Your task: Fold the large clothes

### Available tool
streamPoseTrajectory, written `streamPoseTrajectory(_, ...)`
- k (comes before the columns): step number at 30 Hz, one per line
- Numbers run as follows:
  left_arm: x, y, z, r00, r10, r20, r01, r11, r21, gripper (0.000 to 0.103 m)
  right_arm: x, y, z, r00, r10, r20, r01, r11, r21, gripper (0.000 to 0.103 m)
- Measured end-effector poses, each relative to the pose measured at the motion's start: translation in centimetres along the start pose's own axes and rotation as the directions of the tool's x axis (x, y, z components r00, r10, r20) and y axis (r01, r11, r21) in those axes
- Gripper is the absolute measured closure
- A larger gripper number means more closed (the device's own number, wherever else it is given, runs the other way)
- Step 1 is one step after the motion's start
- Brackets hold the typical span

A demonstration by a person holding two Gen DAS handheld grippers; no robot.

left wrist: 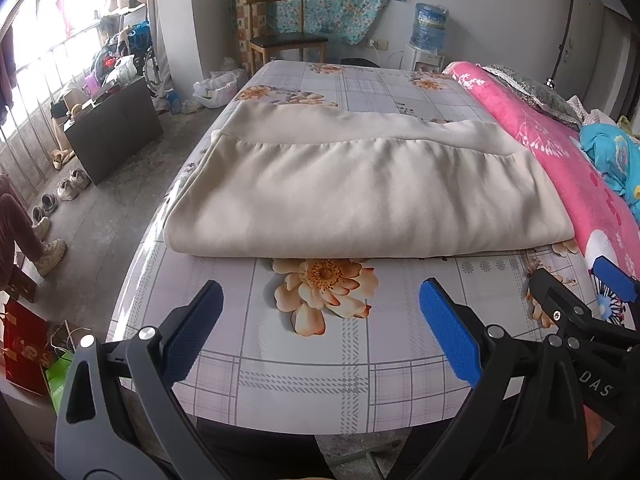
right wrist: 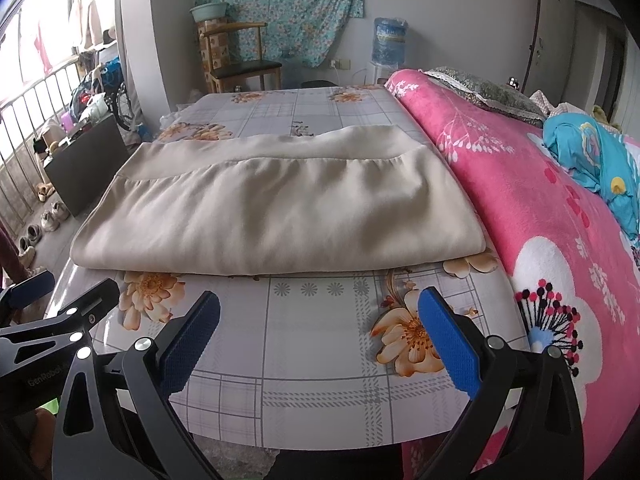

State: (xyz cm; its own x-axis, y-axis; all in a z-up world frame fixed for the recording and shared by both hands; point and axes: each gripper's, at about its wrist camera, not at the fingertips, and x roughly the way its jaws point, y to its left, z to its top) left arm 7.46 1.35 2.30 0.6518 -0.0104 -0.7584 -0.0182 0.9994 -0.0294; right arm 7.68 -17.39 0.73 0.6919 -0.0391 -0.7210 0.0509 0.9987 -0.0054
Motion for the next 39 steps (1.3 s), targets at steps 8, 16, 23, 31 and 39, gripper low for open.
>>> streamPoseTrajectory(8, 0.02, 0.02, 0.02, 1.000, -0.002, -0.001, 0.002, 1.000, -0.001, 0.008, 0.00, 0.05, -0.08, 1.000, 0.001, -0.002, -0.001, 1.000, 0.002, 0.006)
streamPoseTrajectory(16, 0.15, -0.15, 0.02, 1.000, -0.011, -0.006, 0.011, 1.000, -0.002, 0.008, 0.10, 0.04, -0.12, 1.000, 0.000, -0.003, 0.000, 1.000, 0.006, 0.006)
streamPoseTrajectory(23, 0.12, -0.19, 0.06, 1.000, -0.013, -0.008, 0.013, 1.000, -0.003, 0.008, 0.07, 0.12, -0.29, 1.000, -0.001, -0.005, 0.001, 1.000, 0.008, 0.006)
streamPoseTrajectory(31, 0.03, -0.16, 0.07, 1.000, -0.016, -0.009, 0.016, 1.000, -0.001, 0.008, 0.08, -0.02, -0.30, 1.000, -0.004, -0.006, 0.004, 1.000, 0.016, 0.006)
streamPoseTrajectory(39, 0.04, -0.12, 0.08, 1.000, -0.018, -0.010, 0.018, 1.000, -0.004, 0.008, -0.04, -0.18, -0.19, 1.000, -0.006, -0.007, 0.006, 1.000, 0.019, 0.006)
